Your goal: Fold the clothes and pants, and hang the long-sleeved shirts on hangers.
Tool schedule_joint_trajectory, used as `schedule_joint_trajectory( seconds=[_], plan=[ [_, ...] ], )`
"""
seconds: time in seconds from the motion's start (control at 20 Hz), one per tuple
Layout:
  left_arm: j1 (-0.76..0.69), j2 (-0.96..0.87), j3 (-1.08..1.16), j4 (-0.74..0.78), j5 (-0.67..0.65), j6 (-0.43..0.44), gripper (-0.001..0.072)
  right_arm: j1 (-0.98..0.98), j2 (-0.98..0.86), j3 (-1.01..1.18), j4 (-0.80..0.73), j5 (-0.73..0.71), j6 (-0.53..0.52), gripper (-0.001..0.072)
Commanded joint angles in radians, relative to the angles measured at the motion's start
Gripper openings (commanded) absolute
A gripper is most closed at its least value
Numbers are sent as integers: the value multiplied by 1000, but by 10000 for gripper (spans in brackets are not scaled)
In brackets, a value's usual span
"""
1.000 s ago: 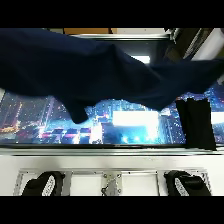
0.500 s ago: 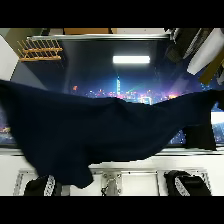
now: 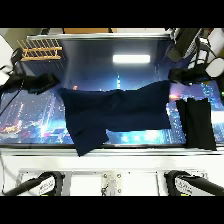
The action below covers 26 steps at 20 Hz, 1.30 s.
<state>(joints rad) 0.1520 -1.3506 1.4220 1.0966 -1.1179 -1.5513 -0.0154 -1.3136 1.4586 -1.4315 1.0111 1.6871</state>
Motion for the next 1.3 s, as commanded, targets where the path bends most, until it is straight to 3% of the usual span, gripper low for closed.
schedule_joint_trajectory(
  seconds=[0.0, 0.1, 0.15, 0.3, 0.6, 1.15, 1.2, 1.25],
  plan=[
    [32, -243, 287, 4, -98, 19, 621, -13, -42, 16, 20, -206, 10, 581],
    [74, -253, 315, 13, -173, 55, 621, -27, 4, 14, 13, -103, -32, 552],
    [95, -245, 284, 11, -203, 72, 621, -26, 33, 0, 14, -39, -86, 439],
    [148, -173, 27, 11, -202, 72, 621, -14, 153, -120, 22, 78, -110, 435],
    [154, -65, -492, 2, -22, 90, 621, 26, 377, -384, 39, 89, -109, 435],
    [7, -66, -607, 10, 136, 89, 620, 27, 402, -404, 75, 89, -109, 435],
    [-2, -66, -607, 10, 145, 89, 600, 27, 402, -404, 74, 89, -109, 435],
    [-8, -65, -607, 11, 151, 89, 397, 27, 402, -404, 74, 89, -109, 435]
  ],
)
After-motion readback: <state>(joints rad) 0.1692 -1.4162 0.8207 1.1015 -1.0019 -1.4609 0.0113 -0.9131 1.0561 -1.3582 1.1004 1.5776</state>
